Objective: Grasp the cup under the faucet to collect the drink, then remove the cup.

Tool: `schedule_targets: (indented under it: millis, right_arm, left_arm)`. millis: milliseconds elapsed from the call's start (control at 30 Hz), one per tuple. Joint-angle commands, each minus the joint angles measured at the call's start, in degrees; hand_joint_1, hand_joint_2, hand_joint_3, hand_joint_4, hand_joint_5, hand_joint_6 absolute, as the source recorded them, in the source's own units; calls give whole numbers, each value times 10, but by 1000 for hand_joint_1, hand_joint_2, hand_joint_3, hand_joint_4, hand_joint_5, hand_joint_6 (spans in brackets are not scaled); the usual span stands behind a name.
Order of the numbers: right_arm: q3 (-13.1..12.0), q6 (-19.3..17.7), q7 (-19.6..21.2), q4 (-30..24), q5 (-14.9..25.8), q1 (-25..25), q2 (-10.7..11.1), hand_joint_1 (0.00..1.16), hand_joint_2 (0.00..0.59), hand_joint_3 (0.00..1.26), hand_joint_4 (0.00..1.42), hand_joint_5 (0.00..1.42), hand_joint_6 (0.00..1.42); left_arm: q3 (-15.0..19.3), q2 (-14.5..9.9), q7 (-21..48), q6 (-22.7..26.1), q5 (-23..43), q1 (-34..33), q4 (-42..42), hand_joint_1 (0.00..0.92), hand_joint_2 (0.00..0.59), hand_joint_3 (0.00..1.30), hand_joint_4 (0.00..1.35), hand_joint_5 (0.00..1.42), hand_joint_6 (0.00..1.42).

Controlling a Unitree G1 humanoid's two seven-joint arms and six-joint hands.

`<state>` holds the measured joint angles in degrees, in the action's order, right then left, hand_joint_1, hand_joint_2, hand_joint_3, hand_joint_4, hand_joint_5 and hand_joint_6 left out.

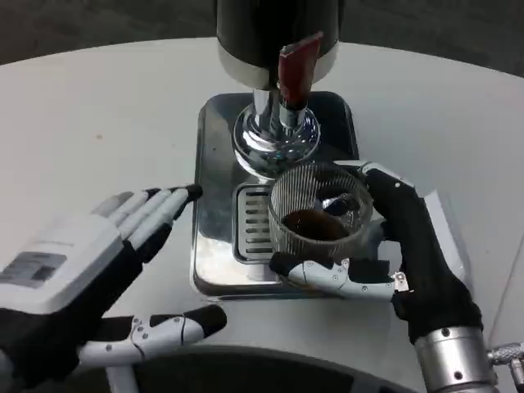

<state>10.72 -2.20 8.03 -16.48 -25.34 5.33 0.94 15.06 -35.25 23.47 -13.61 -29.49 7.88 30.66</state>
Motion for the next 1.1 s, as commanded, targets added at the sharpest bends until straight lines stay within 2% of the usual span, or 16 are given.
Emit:
schedule_targets:
  millis: [33, 300, 633, 867, 1100]
  right_arm:
    - [3, -7, -19, -53, 12, -17, 5, 1149, 87, 795, 943, 950, 1298]
    - [13, 2, -70, -132, 23, -45, 17, 1145, 96, 801, 953, 950, 1298]
    - [32, 14, -115, -219, 41, -120, 23, 1144, 97, 799, 954, 950, 1297]
    - [50, 8, -133, -249, 47, -162, 33, 1143, 97, 795, 954, 950, 1299]
    - [46, -6, -124, -250, 60, -184, 35, 1141, 103, 789, 954, 950, 1299]
  left_arm:
    - [-15, 0, 12, 29, -47, 23, 43, 0, 105, 0, 0, 0, 0]
    - [-1, -6, -2, 19, -78, 63, 57, 0, 90, 0, 0, 0, 0]
    - [-7, 25, -50, -4, -113, 110, 70, 0, 67, 0, 0, 0, 0]
    - [-14, 29, -75, -36, -125, 111, 64, 0, 51, 0, 0, 0, 0]
    - [-30, 39, -76, -35, -132, 103, 69, 0, 46, 0, 0, 0, 0]
